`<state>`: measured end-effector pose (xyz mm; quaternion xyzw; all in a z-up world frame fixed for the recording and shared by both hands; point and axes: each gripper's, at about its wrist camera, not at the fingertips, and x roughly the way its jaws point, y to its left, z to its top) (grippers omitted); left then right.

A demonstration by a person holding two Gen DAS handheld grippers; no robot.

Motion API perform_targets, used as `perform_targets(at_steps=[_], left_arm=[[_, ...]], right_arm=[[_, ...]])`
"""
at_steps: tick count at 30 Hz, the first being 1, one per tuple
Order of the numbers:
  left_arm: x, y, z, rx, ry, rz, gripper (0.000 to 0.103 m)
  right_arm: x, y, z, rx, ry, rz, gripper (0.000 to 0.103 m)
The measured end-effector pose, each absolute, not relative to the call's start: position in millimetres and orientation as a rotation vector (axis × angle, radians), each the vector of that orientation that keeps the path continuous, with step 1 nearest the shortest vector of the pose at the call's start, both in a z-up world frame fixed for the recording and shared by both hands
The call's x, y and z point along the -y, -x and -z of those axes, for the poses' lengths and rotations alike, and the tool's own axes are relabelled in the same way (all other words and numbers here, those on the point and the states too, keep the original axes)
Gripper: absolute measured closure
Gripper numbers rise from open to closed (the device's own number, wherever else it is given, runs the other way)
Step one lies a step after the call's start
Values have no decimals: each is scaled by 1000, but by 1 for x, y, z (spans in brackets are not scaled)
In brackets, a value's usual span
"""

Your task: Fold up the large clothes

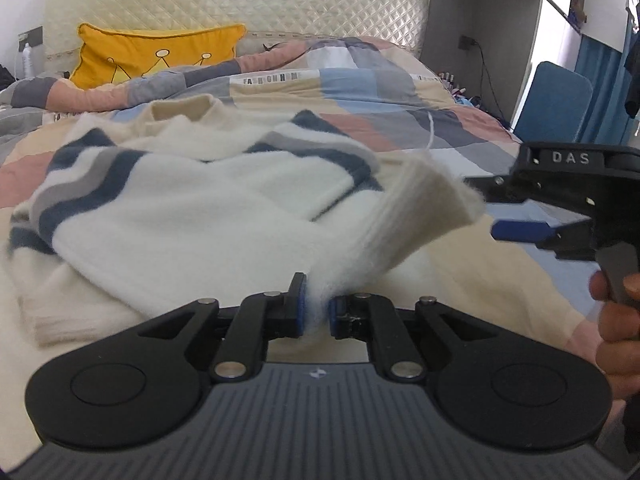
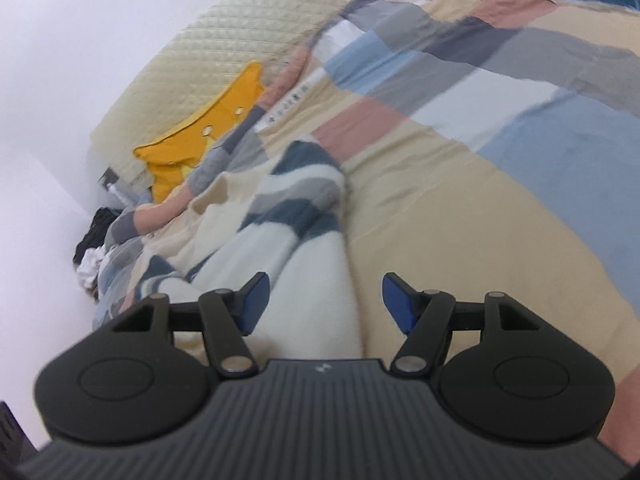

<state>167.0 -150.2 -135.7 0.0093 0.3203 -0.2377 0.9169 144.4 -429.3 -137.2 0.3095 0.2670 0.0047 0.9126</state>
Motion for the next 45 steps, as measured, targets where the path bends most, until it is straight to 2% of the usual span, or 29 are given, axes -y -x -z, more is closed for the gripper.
perform_targets(at_steps=[2,3,8,14,19,32,38,45], left_arm=[[137,-161,128,-666,25,510,68],[131,-153,122,-666,48,517,64],[90,-131,106,-578,124,473,55],[44,-139,107,-554,242,372,54],[35,-180,107,-574,301,350,54],[33,-259,130,-650,79,296,54],[14,-284,155,-742,188,268,54],[20,-294,165,-783,163,253,54]], right_arm=[[423,-146,135,-549,-614,-34,37],[420,-146,134,-548,-605,-47,37],[403,-143,127,-540,-560,-98,37],[378,-140,114,-493,-468,-152,37],[353,-150,122,-548,-393,-193,38],[287,-177,144,-615,-278,-270,42],[276,-198,164,-658,-233,-264,42],[273,-211,179,-718,-213,-266,43]])
